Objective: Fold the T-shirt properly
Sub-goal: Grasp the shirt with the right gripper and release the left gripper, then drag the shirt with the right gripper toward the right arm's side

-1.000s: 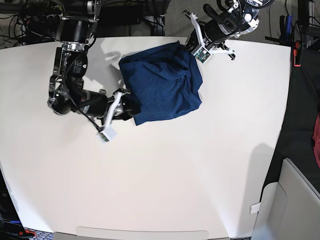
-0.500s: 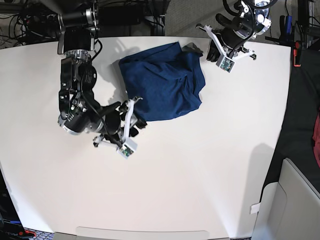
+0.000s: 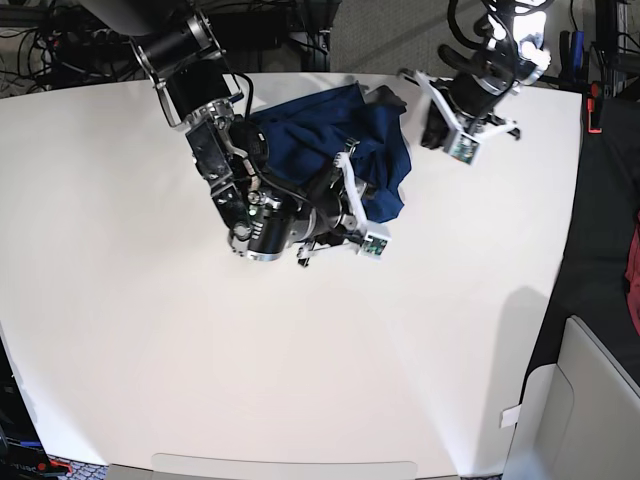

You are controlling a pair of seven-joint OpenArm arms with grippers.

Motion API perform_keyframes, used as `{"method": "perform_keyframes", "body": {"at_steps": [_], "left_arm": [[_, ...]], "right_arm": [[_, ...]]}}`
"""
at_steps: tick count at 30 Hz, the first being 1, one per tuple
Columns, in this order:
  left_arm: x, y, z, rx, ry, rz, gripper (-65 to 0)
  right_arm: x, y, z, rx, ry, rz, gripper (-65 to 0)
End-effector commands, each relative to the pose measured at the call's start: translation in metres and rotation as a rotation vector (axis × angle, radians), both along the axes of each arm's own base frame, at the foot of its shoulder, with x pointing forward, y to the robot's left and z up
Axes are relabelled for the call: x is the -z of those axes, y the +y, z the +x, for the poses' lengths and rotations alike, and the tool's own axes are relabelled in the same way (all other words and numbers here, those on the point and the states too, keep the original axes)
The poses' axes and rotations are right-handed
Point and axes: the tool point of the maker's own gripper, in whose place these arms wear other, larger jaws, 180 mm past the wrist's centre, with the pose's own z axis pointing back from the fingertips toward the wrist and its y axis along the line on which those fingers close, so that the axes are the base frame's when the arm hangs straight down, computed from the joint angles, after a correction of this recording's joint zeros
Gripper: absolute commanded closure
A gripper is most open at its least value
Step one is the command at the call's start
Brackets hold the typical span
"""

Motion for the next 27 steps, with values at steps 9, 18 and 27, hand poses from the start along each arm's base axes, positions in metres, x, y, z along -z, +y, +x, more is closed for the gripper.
{"method": "perform_keyframes", "body": {"at_steps": [9,18,27], "left_arm": [[-0.019,0.027,0.025,-0.133,-0.09,-0.011,-3.7],[-0.015,0.029,0.033,-0.141,-0.091,-0.019,-3.7],[-0.011,0.024,0.04,-0.162,-0.088,-0.051,-3.7]], "right_arm": [[-0.005,0.021,-0.029,-0.121,0.106,0.106,-17.8],[0.003,0.011,-0.051,-0.181,0.185,0.117,-17.8],[-0.018,-0.018,-0.026,-0.098,0.213,0.215,-17.8]]}}
